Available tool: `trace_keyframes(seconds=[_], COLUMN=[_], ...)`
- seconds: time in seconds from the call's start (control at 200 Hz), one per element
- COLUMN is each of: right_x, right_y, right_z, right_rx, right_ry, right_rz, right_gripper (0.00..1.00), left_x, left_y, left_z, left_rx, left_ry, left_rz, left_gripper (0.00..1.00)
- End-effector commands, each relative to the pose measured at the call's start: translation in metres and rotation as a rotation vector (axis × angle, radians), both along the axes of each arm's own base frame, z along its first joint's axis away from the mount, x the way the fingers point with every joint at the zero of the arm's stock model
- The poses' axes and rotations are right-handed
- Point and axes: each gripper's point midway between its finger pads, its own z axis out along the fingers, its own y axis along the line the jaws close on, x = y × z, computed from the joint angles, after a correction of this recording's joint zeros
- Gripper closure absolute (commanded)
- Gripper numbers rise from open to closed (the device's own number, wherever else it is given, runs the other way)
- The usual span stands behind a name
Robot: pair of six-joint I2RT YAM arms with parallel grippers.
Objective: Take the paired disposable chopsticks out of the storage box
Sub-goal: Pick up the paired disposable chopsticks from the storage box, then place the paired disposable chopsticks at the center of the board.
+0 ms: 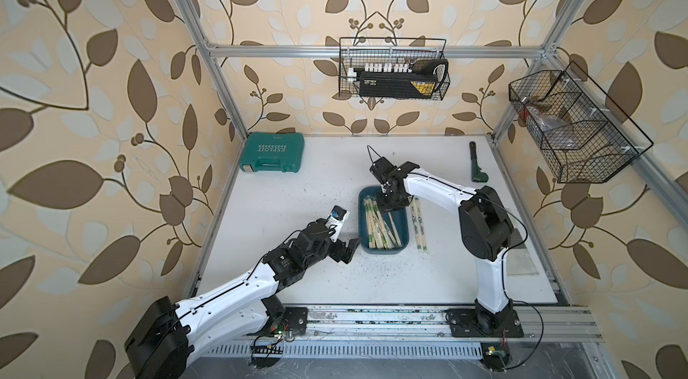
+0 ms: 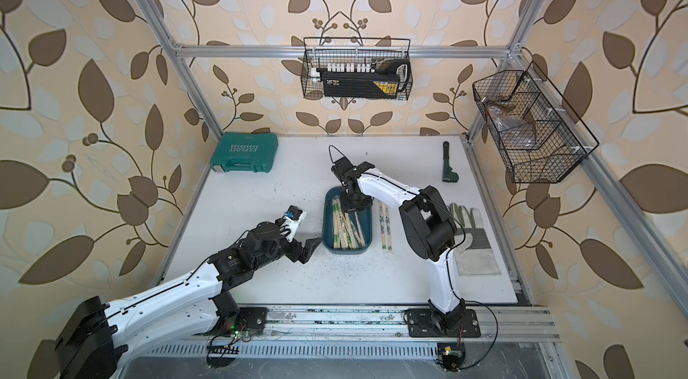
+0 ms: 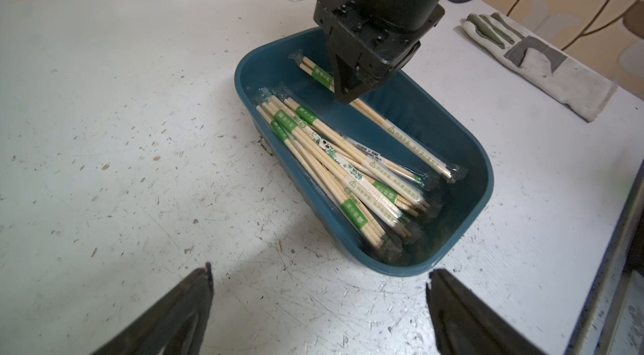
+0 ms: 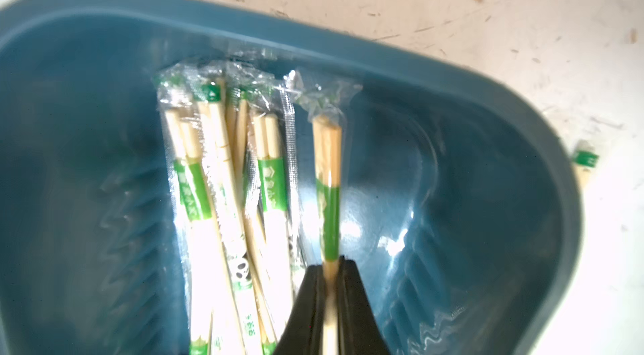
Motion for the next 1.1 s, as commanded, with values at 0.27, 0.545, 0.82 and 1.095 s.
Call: trace_keyframes(seconds=[0.27,0.545,0.82,1.095], right_x=[0.01,0.018,0.016,-0.001], right_y=[0.0,-0.014,-0.076,-0.141], right_z=[0.069,0.107,0.119,0.077], right_rx=[0.053,0.073,0.071,0.02], right_ry=[-0.092,-0.139,-0.161,-0.098], right_rz=[0.001,-0.014,-0.113,-0.218], right_gripper=[0.9,0.9,0.9,0.9], left_x=[0.001,0.002,0.003,0.003], left_y=[-0.007,-0.008,-0.008,-0.006], left_z=[0.017,0.015,0.015,0.014], left_rx=[-0.03,-0.025,-0.024,-0.019], left_ry=[-0.037,-0.034,-0.034,-0.034], left_rz=[-0.02,-0.019,-0.018,-0.014], left_gripper=[0.01,0.01,0.01,0.01])
